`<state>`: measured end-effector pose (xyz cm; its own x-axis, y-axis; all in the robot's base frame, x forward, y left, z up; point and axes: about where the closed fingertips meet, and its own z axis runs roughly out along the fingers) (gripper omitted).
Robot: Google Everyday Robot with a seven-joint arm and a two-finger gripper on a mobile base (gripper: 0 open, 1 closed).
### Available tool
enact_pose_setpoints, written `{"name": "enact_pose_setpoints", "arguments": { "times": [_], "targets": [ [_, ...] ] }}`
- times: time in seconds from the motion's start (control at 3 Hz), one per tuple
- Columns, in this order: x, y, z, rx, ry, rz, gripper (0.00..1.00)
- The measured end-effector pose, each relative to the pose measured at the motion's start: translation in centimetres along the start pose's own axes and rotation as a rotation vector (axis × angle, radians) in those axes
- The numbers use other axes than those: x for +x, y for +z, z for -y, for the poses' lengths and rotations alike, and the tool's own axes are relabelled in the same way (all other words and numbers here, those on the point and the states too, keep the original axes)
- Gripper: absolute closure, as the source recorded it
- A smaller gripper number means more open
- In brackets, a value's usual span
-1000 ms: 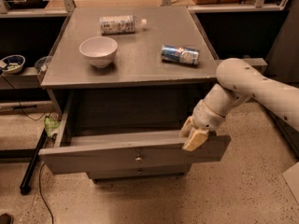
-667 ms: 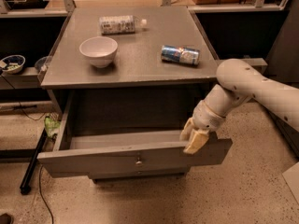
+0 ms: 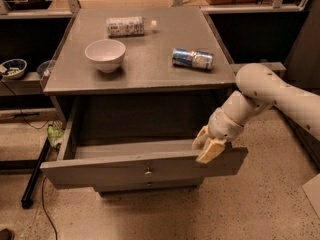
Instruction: Open top drawer
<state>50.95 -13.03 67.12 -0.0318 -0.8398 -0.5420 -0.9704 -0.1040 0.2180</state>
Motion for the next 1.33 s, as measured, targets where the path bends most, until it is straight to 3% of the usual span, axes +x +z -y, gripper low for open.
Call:
{"name": "enact_pose_setpoints", "arguments": {
  "times": [1.0,1.33],
  "targets": [
    [1.2,-1.5,-3.6,-0.030,-0.001,0.083,1.00],
    [2.0,-3.3,-6.7,-0.048,-0.006,0.144,1.00]
  ]
}}
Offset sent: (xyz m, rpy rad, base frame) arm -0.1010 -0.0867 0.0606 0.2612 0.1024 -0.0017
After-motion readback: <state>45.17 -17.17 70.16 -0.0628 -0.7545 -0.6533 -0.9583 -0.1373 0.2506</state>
